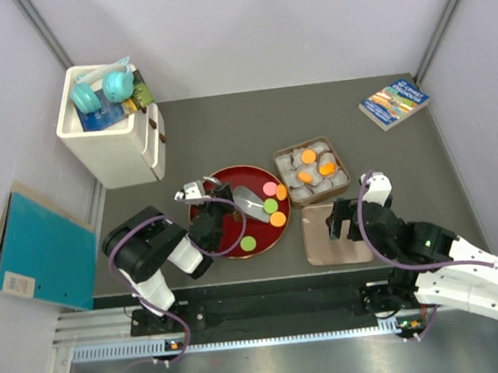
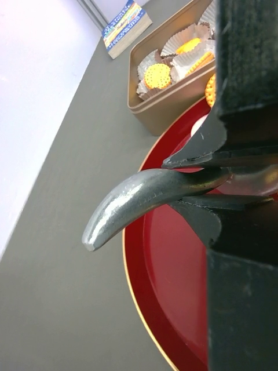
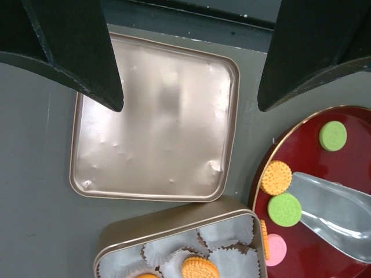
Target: Pack the cookies
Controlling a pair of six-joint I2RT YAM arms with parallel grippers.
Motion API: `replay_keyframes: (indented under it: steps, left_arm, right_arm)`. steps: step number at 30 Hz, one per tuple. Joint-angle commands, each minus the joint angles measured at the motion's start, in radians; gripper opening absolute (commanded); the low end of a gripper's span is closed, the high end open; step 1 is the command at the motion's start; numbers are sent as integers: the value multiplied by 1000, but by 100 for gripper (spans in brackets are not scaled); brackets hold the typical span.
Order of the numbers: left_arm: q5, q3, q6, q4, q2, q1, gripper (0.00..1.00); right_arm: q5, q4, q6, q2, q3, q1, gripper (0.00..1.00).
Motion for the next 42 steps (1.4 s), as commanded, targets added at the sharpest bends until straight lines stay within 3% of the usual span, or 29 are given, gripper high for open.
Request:
replay_keyframes:
  steps: [1,6,13,27,35,42]
  left_arm:
    - [76,-37,21,153,134,-46,0]
    - [13,15,16,155,186,-66,0]
    - [-165,68,143,155,185,-59,0]
    - [-148,131,73,155,254,-8,0]
    - [-78,214,-2,31,260,-10,0]
    - [-103,171,-39,155,309,-8,0]
  right_arm:
    - [15,31,-4,-7,18,0,99]
    - [18,17,-4,-16,16,0,99]
    - [24,3,-4,-24,19,0,99]
    - [26,-9,-2,-19,23,1,99]
    - [19,3,-1,1,19,0,99]
    - [21,-5,1,-9,18,0,99]
